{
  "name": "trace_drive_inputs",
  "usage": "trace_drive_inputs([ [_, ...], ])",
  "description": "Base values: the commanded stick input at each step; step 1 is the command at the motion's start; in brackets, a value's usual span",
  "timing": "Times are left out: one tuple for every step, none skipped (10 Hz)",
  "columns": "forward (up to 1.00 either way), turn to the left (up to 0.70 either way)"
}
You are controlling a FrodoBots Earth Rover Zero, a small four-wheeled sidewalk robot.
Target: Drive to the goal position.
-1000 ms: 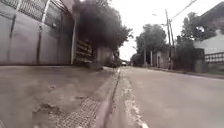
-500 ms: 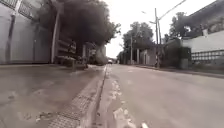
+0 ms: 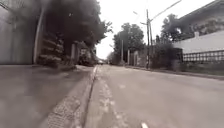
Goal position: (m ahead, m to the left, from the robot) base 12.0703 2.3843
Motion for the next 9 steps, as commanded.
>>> trace_drive_inputs([
  [1.0, 0.0],
  [1.0, 0.0],
  [1.0, 0.0],
  [1.0, 0.0],
  [1.0, 0.0],
  [1.0, 0.0],
  [1.0, 0.0],
  [1.0, 0.0],
  [1.0, 0.0],
])
